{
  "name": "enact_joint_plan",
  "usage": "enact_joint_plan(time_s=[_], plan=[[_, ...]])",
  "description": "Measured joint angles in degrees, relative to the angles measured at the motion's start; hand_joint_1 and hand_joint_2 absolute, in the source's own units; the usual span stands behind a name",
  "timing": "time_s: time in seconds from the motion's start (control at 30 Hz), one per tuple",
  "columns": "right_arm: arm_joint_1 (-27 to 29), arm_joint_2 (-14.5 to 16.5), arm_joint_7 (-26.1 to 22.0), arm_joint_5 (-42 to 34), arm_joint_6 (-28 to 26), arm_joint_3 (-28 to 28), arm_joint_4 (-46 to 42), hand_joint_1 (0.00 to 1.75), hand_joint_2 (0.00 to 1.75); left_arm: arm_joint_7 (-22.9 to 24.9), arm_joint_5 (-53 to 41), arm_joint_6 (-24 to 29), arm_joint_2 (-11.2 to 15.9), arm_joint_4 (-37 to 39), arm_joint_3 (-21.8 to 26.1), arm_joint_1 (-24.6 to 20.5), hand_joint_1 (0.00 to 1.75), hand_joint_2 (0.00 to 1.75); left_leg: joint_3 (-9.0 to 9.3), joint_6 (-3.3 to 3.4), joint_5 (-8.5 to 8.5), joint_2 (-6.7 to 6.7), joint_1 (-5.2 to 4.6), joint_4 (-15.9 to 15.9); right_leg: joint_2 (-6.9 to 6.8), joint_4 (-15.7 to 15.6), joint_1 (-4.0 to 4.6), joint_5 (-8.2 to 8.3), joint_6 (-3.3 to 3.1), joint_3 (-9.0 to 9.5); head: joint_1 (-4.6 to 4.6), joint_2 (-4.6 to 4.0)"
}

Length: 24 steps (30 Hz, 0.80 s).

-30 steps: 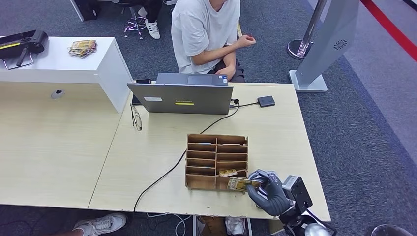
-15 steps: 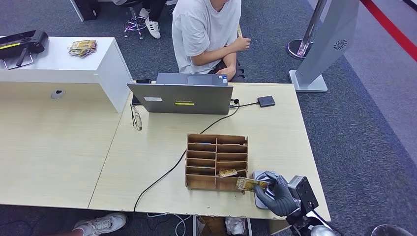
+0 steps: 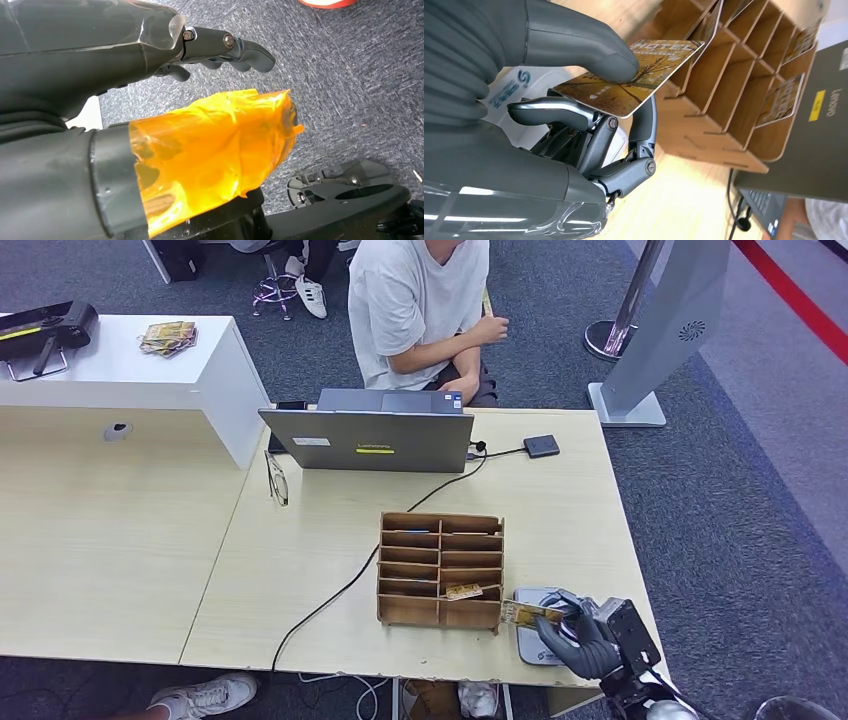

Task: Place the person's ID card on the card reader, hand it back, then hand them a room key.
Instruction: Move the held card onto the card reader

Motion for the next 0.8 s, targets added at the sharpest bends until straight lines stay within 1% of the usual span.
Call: enact_joint_plan(time_s=[0.23,0.8], plan=[[0.4,-1.7,0.6,3.7,-2.2,-3.2,0.0,1.75,1.75,0.0,0.1,0.1,0.0,0.0,0.0,0.0,0.0,0.0,0.0,0.0,0.0,0.0,0.0,0.0,0.0,0.0,0.0,0.0,0.0,0.0,0.0,0.0],[0.0,-4.7,3.0,10.1,-4.0,-5.4,-0.3,1.75,1.75,0.0,-0.1,0.1,0.0,0.0,0.0,0.0,0.0,0.0,-0.01,0.0,0.0,-0.01,-0.01,0.0,-0.01,0.0,0.0,0.0,0.0,0.01,0.01,0.0]])
